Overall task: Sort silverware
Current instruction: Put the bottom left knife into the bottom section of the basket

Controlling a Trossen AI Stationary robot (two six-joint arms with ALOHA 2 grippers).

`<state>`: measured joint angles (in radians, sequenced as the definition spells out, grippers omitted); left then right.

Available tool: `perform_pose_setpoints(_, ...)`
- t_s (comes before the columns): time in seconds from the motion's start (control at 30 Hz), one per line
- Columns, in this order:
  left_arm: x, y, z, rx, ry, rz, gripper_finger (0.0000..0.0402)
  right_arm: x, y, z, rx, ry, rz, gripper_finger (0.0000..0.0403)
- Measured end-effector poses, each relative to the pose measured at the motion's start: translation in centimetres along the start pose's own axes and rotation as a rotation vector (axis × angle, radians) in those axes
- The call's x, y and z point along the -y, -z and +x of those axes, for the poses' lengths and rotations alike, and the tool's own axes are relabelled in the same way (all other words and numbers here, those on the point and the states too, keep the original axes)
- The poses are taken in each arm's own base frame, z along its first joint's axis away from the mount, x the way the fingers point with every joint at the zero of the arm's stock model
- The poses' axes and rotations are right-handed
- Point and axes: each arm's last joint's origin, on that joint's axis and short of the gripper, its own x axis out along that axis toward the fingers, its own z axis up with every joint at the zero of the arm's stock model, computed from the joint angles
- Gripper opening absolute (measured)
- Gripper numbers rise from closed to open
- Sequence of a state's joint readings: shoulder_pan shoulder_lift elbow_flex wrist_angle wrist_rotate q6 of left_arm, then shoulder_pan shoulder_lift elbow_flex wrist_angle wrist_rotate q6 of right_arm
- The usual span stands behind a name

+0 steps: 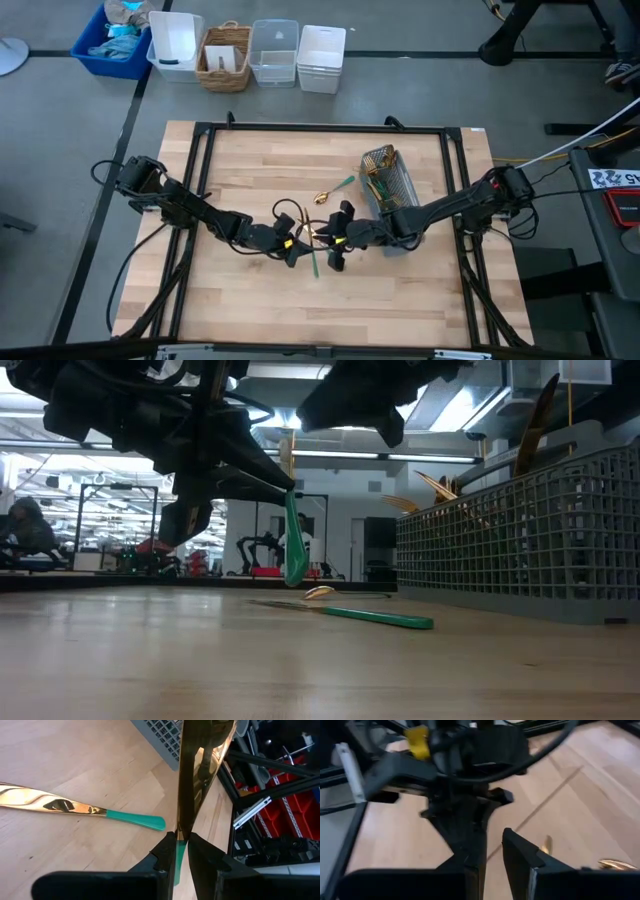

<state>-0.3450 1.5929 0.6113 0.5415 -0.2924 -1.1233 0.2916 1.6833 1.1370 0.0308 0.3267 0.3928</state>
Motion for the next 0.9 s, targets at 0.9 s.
perform_pose_setpoints(0.9,0.0,0.1,0.0,-0.004,-0.005,0.016,0.0040,0.5,1.2,2.1,0.027,0.098,0.112,0.0063)
